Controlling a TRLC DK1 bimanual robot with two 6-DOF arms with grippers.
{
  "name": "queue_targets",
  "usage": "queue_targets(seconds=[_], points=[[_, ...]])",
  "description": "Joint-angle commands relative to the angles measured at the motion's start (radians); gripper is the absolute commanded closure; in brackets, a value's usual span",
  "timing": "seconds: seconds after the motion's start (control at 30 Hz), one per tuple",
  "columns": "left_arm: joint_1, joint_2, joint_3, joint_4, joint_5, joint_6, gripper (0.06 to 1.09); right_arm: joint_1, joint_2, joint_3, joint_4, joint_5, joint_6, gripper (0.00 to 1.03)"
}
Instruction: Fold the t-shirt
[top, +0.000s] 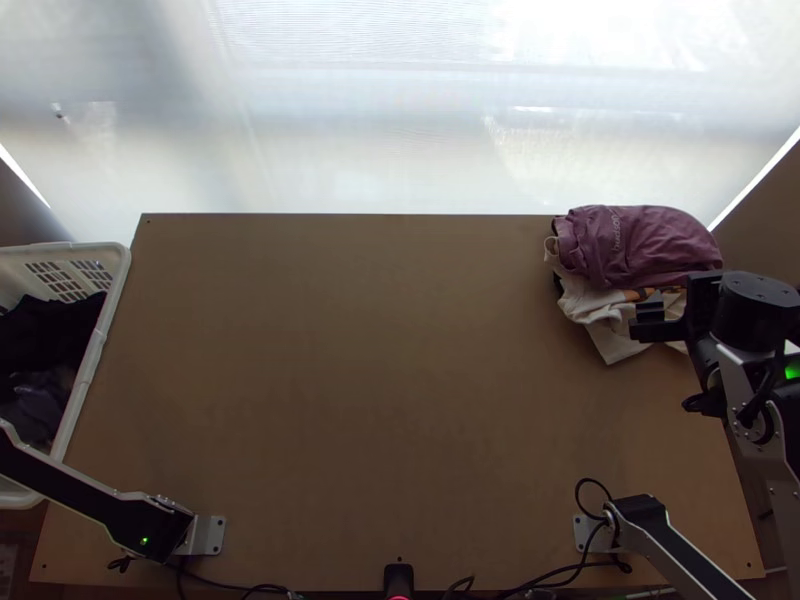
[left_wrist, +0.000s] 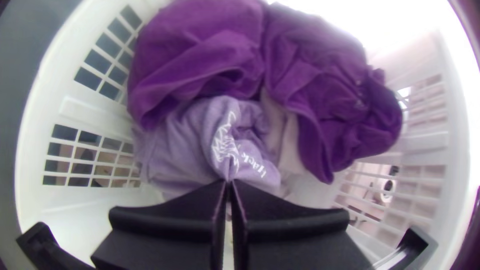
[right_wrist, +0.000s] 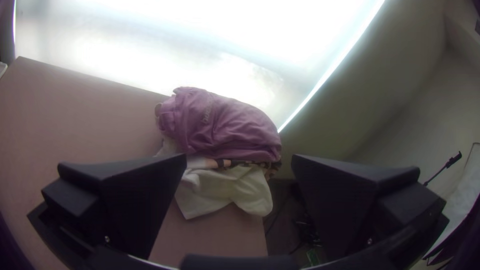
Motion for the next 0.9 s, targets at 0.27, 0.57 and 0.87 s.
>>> queue_targets(seconds=[0.27, 0.57, 0.87], points=[[-0.059, -0.768, -0.171, -0.609, 0.369, 0.134, 1.05, -0.015, -0.001, -0.024, 0.01, -0.015, 0.043, 0.05], [-0.584, -1.273, -0.387, -0.693, 0.409, -0.028, 1.05, -0.028, -0.055, -0.09, 0.004, -0.044, 0.059, 0.05], [-1.484, -1.317, -0.53, -0.429, 0.32, -0.554, 1.05, -0.062, -0.192, -0.213, -0.049, -0.046, 0.059, 0.05]])
